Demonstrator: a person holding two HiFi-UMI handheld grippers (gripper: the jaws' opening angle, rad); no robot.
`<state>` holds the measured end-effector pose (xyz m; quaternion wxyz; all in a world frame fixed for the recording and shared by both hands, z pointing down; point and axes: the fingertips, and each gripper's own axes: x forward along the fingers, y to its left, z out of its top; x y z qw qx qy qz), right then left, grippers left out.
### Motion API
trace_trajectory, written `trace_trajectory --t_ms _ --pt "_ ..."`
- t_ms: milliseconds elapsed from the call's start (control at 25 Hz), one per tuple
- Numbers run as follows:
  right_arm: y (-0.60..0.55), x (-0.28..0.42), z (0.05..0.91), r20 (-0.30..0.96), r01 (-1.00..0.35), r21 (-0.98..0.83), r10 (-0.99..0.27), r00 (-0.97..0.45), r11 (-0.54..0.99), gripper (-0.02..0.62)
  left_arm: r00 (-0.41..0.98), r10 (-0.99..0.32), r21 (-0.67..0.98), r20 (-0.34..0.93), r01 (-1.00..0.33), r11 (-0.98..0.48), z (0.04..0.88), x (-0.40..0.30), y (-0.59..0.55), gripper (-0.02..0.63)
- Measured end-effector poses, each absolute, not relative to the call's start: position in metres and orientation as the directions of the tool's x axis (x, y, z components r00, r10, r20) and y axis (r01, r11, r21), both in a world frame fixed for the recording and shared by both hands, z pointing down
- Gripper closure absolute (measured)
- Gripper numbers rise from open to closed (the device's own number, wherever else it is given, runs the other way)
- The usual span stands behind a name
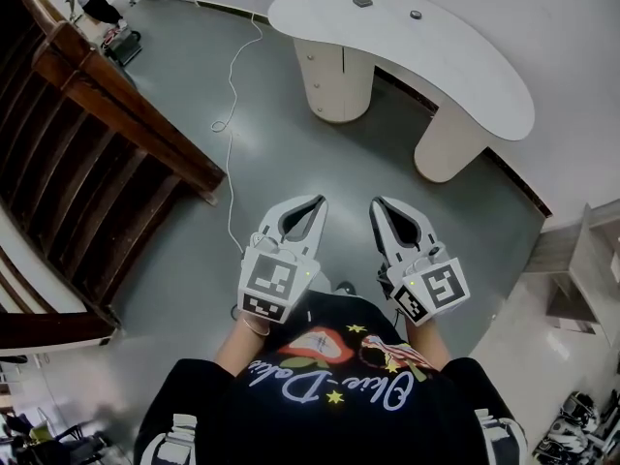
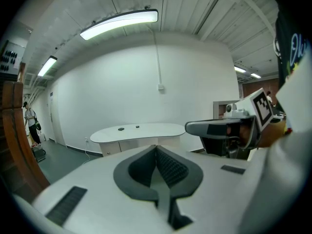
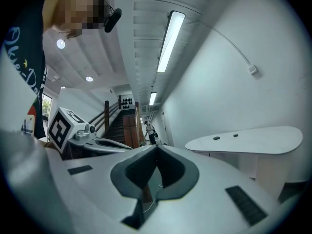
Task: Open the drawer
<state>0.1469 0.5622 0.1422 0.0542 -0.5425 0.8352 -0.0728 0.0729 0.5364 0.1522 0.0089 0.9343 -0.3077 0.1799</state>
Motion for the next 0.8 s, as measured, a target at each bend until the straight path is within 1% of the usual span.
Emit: trace_trajectory --t_ms 400,800 --pt "0.539 0.146 0.145 0.015 -0.903 -0.16 -0.914 -0.406 0.398 0.597 0.748 -0.578 -0.075 0.325 -0.589 -0.804 0.156 0.071 0.506 0.603" --pt "0.466 0.139 0.141 0.032 -0.922 -0.141 -0.929 -0.368 0.36 0.597 0.778 -0.545 -0.074 0.313 -0.552 -0.831 0.15 0.07 0.428 0.603"
